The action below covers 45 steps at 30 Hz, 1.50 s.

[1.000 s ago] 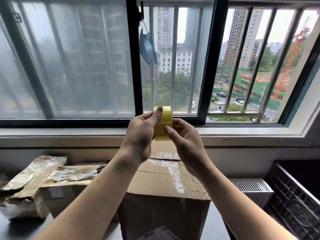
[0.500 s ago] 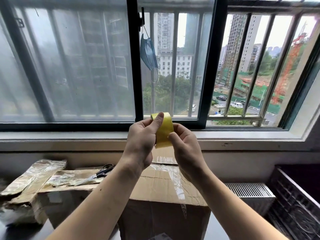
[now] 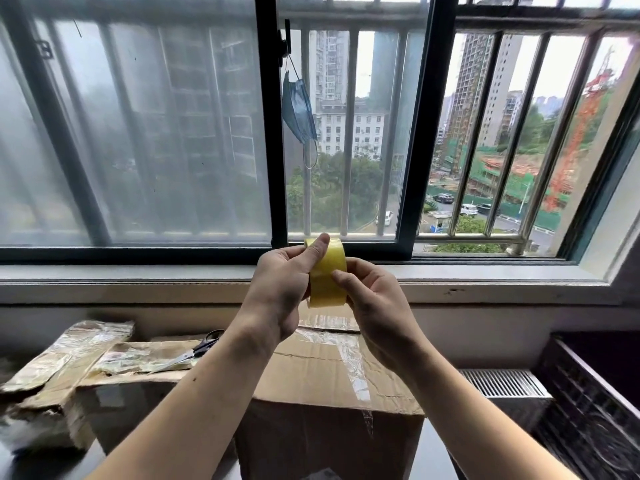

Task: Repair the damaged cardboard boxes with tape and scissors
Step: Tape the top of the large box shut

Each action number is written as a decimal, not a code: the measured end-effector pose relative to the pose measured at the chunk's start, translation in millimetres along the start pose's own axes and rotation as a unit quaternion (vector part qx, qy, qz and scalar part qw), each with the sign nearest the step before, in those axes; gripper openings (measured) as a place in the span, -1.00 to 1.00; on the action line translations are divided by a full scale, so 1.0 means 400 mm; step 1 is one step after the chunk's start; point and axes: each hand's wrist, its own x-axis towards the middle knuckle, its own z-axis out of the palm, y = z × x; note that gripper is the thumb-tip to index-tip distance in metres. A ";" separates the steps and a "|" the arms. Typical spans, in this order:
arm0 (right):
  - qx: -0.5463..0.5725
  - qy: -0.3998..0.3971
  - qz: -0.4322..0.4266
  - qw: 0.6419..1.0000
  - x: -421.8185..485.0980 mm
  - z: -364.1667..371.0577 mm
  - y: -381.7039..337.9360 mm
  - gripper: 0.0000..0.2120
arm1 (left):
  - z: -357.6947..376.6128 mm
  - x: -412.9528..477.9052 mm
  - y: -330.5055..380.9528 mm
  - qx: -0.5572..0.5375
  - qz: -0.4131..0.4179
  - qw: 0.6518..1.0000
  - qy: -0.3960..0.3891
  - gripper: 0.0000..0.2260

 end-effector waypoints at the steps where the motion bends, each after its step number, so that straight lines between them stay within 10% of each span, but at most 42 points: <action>1: 0.003 -0.011 -0.001 1.000 -0.001 -0.004 0.001 -0.83 | -0.001 0.001 0.004 -0.002 -0.006 1.000 0.002 -0.59; 6: -0.040 -0.068 0.005 0.997 -0.005 -0.022 0.008 -0.73 | -0.022 0.011 0.023 0.113 -0.009 0.994 -0.008 -0.60; 9: -0.059 -0.009 0.004 0.998 -0.002 -0.021 0.013 -0.75 | -0.044 0.020 0.004 0.365 0.170 0.914 0.040 -0.64; 18: 0.000 0.041 -0.031 0.999 0.005 0.002 0.021 -0.78 | -0.060 0.020 -0.043 0.428 0.472 0.770 -0.026 -0.79; 22: -0.021 0.039 -0.039 0.998 0.003 0.004 0.026 -0.78 | -0.054 0.013 -0.043 0.400 0.485 0.778 0.000 -0.90; 27: -0.106 0.035 -0.052 0.992 -0.001 0.009 0.037 -0.77 | -0.042 0.022 -0.019 0.348 0.335 0.876 0.007 -0.96; 38: -0.311 -0.041 -0.071 0.947 -0.005 0.018 0.029 -0.52 | -0.042 0.033 0.002 0.485 0.338 0.806 0.018 -0.93; 42: -0.359 -0.047 -0.085 0.928 -0.007 0.028 0.023 -0.70 | -0.037 0.016 -0.012 0.497 0.417 0.760 0.032 -0.87; 45: -0.386 -0.058 -0.092 0.916 -0.007 0.028 0.027 -0.86 | -0.046 0.016 -0.015 0.455 0.394 0.799 -0.015 -0.80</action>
